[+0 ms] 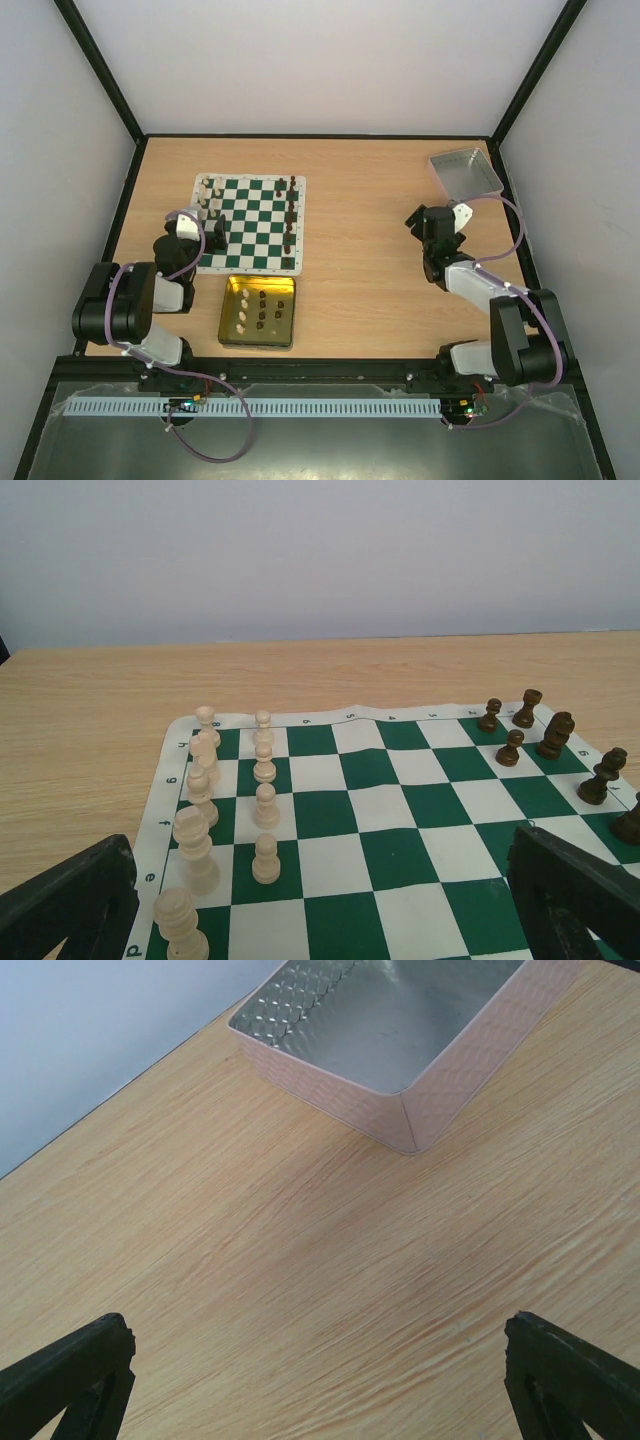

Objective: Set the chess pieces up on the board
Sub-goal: Move the storage box to the center of the board.

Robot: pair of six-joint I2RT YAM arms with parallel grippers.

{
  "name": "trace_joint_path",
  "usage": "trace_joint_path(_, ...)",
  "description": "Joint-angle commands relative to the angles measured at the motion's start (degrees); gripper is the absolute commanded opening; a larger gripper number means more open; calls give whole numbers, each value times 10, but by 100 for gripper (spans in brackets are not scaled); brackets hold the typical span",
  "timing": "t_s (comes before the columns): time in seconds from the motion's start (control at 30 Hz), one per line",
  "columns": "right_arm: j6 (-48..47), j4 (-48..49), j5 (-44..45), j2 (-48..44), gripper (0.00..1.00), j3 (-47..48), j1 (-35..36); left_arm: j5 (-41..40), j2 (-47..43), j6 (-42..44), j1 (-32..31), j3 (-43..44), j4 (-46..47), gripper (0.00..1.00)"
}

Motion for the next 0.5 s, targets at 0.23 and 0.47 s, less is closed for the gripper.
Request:
trace_joint_path(0.23,-42,-28,75,-75,98,-27,40,-5,-3,7,-1,5,24,100)
trace_joint_path(0.47,-9,-65,8,-61,98,5,44,6,-37,11,0,9,-11,100)
